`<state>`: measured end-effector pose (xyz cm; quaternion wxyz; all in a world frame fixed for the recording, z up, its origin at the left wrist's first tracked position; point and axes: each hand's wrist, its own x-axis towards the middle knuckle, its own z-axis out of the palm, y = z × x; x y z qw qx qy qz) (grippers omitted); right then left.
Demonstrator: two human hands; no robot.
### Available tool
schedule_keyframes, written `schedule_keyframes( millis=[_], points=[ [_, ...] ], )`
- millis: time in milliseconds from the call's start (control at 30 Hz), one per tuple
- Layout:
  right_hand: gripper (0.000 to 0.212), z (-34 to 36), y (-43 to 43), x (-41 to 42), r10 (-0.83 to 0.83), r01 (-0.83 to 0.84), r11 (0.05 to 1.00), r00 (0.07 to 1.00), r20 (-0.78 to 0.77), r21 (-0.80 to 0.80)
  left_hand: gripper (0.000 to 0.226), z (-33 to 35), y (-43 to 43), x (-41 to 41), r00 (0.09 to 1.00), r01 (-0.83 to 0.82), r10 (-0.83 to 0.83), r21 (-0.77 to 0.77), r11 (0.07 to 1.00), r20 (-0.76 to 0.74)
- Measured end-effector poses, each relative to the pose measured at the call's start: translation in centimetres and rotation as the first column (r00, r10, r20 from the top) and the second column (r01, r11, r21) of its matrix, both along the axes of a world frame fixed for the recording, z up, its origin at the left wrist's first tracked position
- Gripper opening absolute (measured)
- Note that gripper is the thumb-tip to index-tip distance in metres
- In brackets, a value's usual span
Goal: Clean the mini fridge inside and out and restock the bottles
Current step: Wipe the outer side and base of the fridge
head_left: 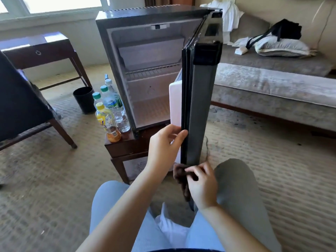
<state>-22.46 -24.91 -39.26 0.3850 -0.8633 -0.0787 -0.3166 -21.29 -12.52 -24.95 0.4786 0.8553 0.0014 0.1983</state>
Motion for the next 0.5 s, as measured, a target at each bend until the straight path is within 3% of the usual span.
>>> schedule_keyframes(
  millis=[133,267,400,500],
  points=[
    [0.031,-2.2,1.9,0.1,0.014,-0.006,1.0,0.966,-0.26,0.029,0.014,-0.3,0.9,0.0,0.998,-0.069,0.068,-0.05,0.996,-0.008],
    [0.02,-4.5,3.0,-0.2,-0.032,0.038,0.999,0.827,-0.561,-0.001,0.017,-0.3,1.5,0.1,0.996,-0.086,0.086,-0.032,0.996,-0.009],
    [0.017,-4.4,3.2,-0.5,-0.044,0.007,0.998,0.799,-0.6,-0.065,0.014,-0.1,2.0,-0.1,0.997,-0.071,0.071,0.006,0.997,-0.023],
    [0.02,-1.9,3.4,-0.5,0.016,0.017,0.997,0.911,-0.413,0.076,0.009,-0.2,2.1,-0.3,0.997,-0.073,0.073,-0.005,0.997,-0.014]
  ],
)
